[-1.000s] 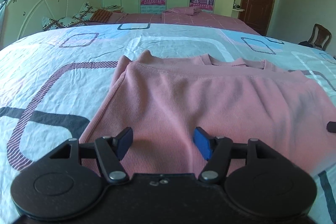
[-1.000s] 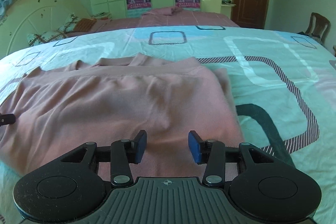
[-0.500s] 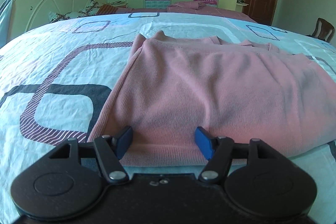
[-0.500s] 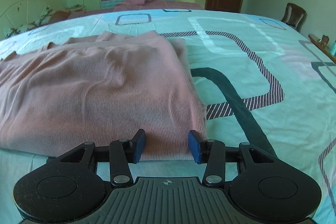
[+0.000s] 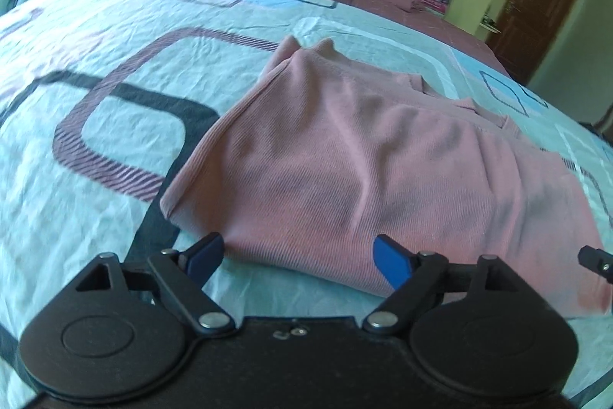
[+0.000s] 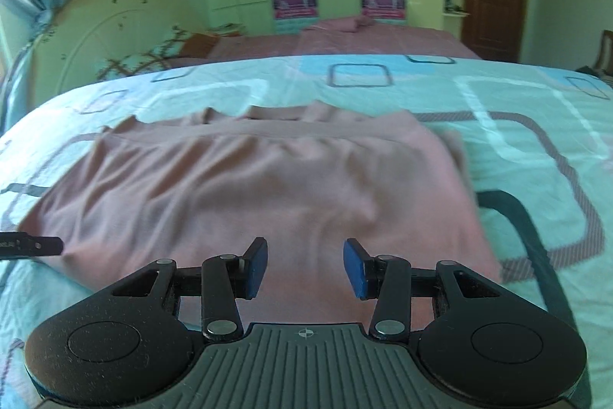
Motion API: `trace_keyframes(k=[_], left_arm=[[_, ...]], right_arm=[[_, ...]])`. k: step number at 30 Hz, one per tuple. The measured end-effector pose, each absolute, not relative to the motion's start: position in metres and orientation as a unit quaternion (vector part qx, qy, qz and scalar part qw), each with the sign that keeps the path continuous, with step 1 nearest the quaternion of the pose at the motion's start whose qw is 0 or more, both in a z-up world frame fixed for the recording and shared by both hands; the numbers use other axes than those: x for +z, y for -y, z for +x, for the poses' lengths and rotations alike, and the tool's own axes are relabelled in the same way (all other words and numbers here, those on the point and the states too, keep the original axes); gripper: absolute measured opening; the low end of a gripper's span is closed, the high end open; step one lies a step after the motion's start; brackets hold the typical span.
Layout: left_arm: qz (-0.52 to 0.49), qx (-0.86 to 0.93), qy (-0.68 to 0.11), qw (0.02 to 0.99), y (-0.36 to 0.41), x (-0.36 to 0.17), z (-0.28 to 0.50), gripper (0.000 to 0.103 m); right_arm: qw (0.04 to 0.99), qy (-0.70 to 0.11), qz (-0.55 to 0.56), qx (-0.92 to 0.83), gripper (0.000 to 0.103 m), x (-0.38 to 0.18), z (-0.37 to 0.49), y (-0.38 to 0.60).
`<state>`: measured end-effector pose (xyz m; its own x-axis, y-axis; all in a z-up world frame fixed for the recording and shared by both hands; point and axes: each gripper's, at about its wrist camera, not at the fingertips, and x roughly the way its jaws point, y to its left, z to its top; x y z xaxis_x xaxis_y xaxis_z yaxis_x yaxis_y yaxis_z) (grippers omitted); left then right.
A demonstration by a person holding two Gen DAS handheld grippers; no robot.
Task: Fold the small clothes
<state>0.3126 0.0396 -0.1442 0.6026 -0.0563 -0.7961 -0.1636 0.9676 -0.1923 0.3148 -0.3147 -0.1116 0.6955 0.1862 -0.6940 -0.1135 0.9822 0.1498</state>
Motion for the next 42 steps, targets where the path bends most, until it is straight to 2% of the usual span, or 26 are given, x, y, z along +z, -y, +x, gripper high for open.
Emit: trace_keyframes(k=[3, 5, 6, 7, 11, 14, 17, 19, 22, 24, 26, 34, 39, 42], left_arm=[[-0.153, 0.038, -0.452, 0.878, -0.043, -0.142, 0.308, 0.086], [-0.161, 0.043, -0.454, 0.875, -0.046, -0.141, 0.305, 0.086], [-0.168, 0.044, -0.454, 0.874, -0.049, -0.141, 0.305, 0.086], [-0.179, 0.043, -0.455, 0.871, -0.052, -0.142, 0.304, 0.086], [-0.247, 0.039, -0.451, 0.857, -0.065, -0.154, 0.307, 0.086], [-0.260, 0.030, -0.429, 0.865, -0.066, -0.160, 0.314, 0.091], [-0.287, 0.019, -0.402, 0.870, -0.070, -0.165, 0.321, 0.090], [-0.317, 0.015, -0.379, 0.869, -0.076, -0.170, 0.327, 0.083], [-0.357, 0.015, -0.354, 0.865, -0.087, -0.177, 0.334, 0.061], [-0.372, 0.011, -0.352, 0.859, -0.093, -0.183, 0.340, 0.030], [-0.390, 0.003, -0.355, 0.849, -0.099, -0.191, 0.346, 0.018], [-0.413, -0.002, -0.335, 0.847, -0.101, -0.190, 0.348, 0.011], [-0.359, -0.015, -0.308, 0.881, -0.084, -0.158, 0.349, 0.010], [-0.301, -0.029, -0.286, 0.909, -0.058, -0.130, 0.348, 0.010]], right_arm=[[0.917, -0.381, 0.055, 0.106, 0.044, -0.108, 0.328, 0.307], [0.918, -0.375, 0.059, 0.118, 0.050, -0.104, 0.335, 0.301], [0.918, -0.373, 0.060, 0.122, 0.064, -0.102, 0.338, 0.298], [0.920, -0.367, 0.061, 0.126, 0.073, -0.099, 0.340, 0.294], [0.923, -0.356, 0.048, 0.137, 0.074, -0.096, 0.352, 0.274], [0.919, -0.367, 0.045, 0.137, 0.074, -0.105, 0.365, 0.259], [0.917, -0.378, 0.037, 0.124, 0.074, -0.115, 0.376, 0.245], [0.918, -0.380, 0.030, 0.109, 0.074, -0.120, 0.382, 0.239], [0.917, -0.388, 0.018, 0.093, 0.074, -0.131, 0.392, 0.231], [0.912, -0.401, 0.008, 0.086, 0.074, -0.143, 0.396, 0.224], [0.908, -0.412, -0.005, 0.077, 0.073, -0.157, 0.395, 0.218], [0.917, -0.392, -0.042, 0.062, 0.074, -0.170, 0.387, 0.208], [0.917, -0.391, -0.025, 0.070, 0.074, -0.168, 0.388, 0.214], [0.918, -0.387, 0.028, 0.089, 0.075, -0.158, 0.388, 0.231]])
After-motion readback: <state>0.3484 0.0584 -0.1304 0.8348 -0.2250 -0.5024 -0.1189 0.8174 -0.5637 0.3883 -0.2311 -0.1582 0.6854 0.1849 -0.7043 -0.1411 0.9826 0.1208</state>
